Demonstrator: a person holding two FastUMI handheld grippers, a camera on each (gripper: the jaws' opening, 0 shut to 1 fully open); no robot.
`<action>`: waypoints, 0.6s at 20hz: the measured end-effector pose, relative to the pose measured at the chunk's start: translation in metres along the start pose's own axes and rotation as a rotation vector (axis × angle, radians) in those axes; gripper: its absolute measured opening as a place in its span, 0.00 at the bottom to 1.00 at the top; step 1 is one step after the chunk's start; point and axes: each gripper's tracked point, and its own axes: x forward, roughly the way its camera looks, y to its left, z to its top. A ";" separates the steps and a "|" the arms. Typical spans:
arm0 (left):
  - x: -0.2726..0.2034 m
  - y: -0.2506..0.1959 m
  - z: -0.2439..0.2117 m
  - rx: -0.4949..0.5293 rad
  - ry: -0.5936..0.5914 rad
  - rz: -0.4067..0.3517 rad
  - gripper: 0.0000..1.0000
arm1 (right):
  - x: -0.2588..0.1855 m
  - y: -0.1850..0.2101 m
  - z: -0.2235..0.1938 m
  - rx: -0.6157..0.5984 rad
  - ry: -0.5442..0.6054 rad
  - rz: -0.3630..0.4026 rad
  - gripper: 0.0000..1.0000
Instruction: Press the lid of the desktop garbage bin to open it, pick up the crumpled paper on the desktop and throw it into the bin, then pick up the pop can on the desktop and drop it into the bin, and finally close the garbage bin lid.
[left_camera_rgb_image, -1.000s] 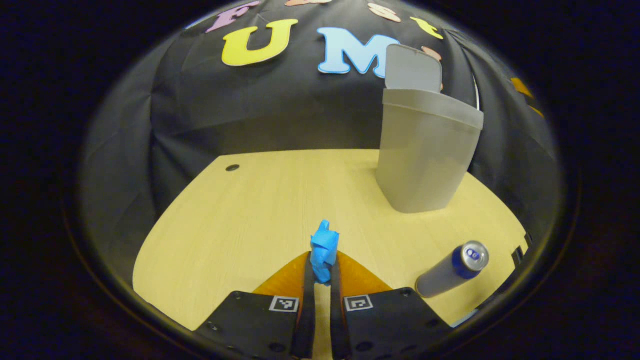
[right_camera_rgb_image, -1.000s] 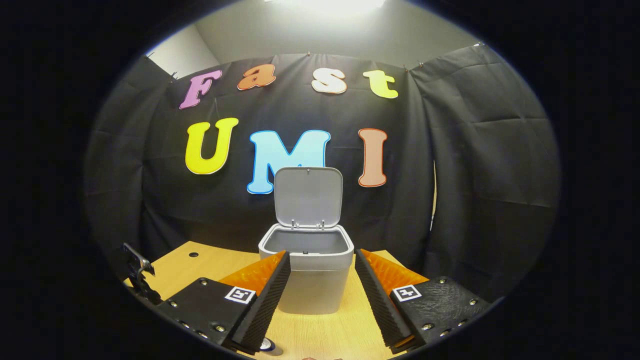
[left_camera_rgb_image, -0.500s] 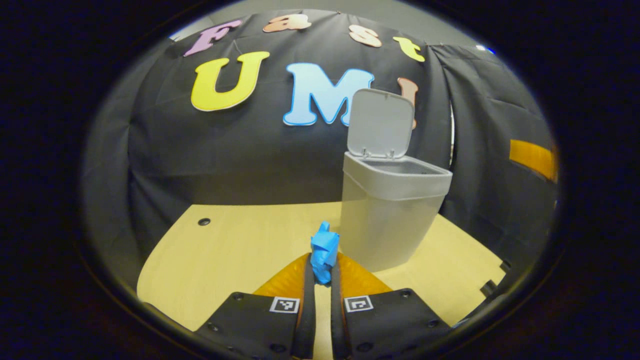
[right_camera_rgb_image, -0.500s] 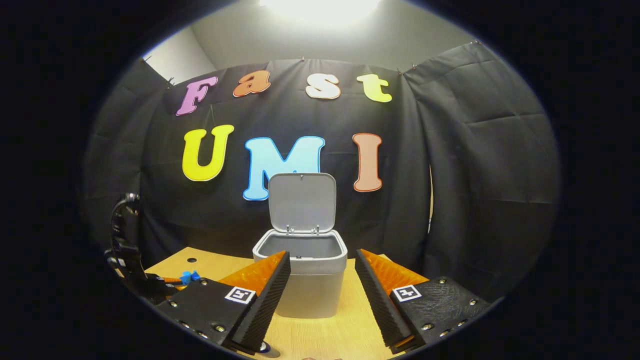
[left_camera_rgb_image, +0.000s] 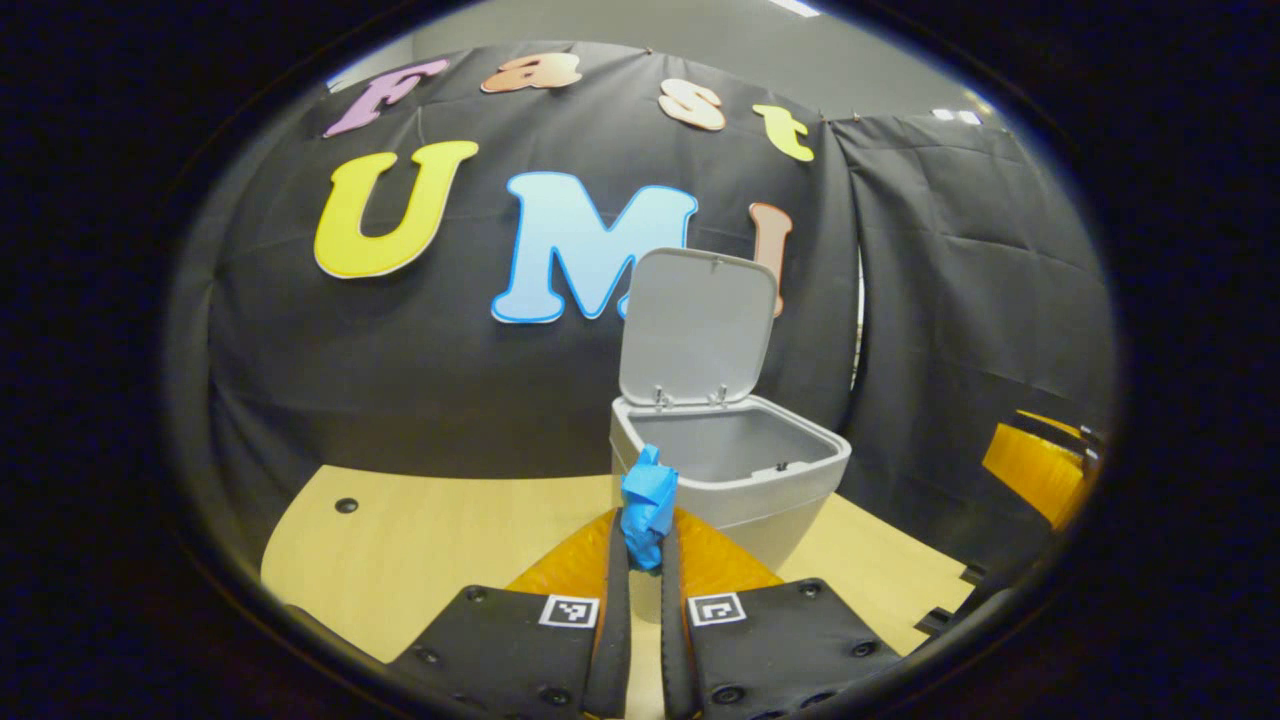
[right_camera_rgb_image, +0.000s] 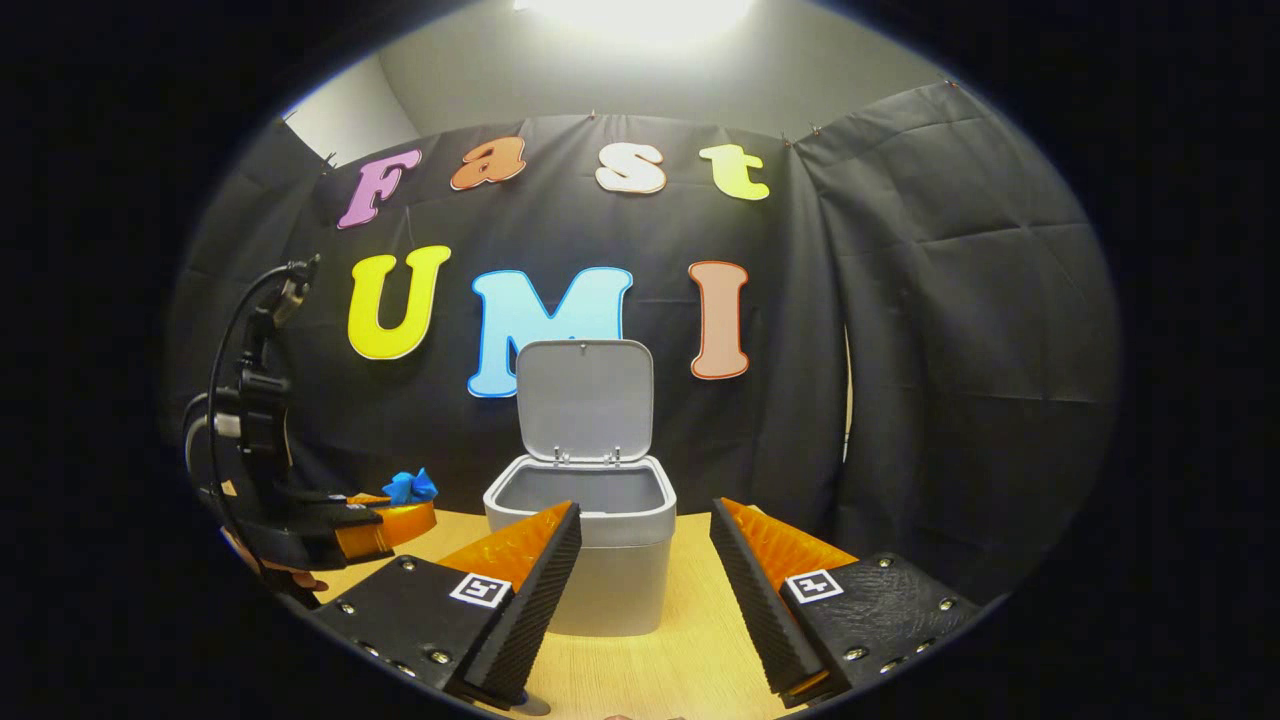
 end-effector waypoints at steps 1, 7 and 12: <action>0.007 -0.004 0.003 0.000 -0.005 -0.010 0.21 | 0.000 -0.002 -0.001 0.003 0.003 -0.009 0.84; 0.053 -0.018 0.014 0.028 -0.004 -0.038 0.18 | -0.004 -0.022 -0.007 0.006 0.024 -0.101 0.84; 0.089 -0.027 0.011 0.049 0.026 -0.072 0.22 | -0.016 -0.039 -0.013 0.001 0.056 -0.186 0.85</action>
